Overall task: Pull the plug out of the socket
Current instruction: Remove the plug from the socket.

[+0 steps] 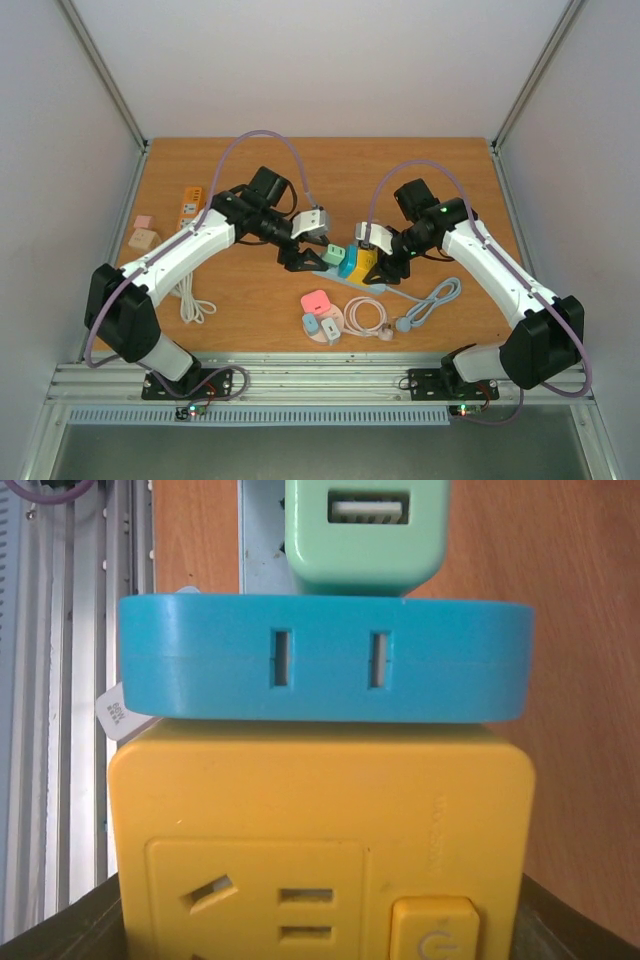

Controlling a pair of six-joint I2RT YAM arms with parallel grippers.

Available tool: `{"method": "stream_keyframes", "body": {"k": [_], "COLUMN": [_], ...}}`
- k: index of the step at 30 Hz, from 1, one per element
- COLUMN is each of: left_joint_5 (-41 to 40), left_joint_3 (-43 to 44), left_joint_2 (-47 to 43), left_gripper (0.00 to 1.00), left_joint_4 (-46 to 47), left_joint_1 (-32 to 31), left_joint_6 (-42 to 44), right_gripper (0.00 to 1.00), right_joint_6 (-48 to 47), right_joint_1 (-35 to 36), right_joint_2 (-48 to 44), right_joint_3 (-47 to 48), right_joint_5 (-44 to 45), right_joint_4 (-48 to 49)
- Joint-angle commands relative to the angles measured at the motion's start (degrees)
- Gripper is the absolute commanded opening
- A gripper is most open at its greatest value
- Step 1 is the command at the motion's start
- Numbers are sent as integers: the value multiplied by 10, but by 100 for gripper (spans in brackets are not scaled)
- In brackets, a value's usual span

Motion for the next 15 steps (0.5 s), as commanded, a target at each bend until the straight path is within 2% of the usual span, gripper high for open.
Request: {"method": "stream_keyframes", "body": {"k": [1,9,15], "left_joint_5": [15,17,25], "left_joint_3": [24,43,39], "left_joint_2": [15,35,38], "left_gripper": [67,51,48], "left_joint_4": [-2,-8,-12], "left_joint_1": [-16,-23,-24], "left_joint_6": [2,-1,1], "right_gripper": [1,1,1], "right_joint_6": [5,2,3], "right_joint_1": [8,8,8], "right_joint_2": [-13,-10,-11], "right_joint_3": [0,-6,-4], "right_joint_5": [-39,-46,-49], "right_joint_4": [23,20,19]}}
